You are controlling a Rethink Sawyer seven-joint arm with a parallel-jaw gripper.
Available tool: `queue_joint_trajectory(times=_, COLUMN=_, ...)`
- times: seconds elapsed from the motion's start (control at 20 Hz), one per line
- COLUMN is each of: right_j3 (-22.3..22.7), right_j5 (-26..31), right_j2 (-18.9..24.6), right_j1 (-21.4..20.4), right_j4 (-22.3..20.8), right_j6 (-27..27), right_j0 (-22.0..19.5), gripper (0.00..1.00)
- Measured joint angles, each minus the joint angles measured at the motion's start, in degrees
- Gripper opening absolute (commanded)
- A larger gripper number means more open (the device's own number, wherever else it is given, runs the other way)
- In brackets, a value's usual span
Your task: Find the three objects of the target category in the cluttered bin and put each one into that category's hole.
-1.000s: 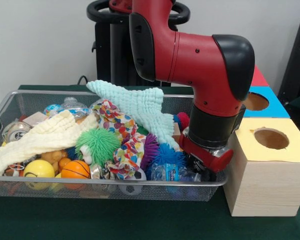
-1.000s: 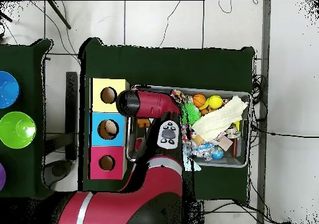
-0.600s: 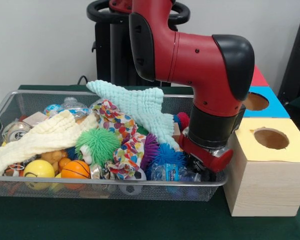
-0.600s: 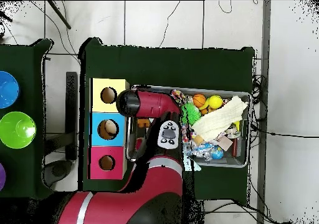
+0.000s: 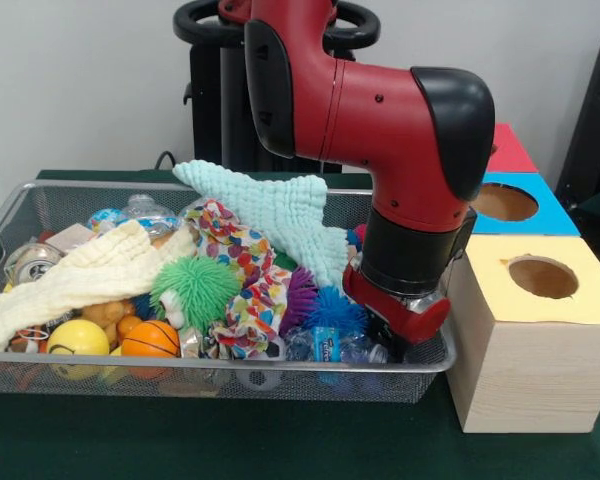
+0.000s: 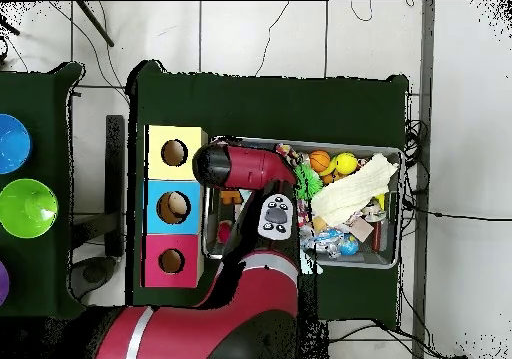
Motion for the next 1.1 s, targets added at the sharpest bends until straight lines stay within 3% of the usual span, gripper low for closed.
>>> queue_joint_trajectory(times=1.1, right_j3=0.0, right_j5=0.0, right_j2=-1.3, right_j1=-1.8, right_j4=0.0, right_j6=0.0, right_j0=0.6, gripper=0.00)
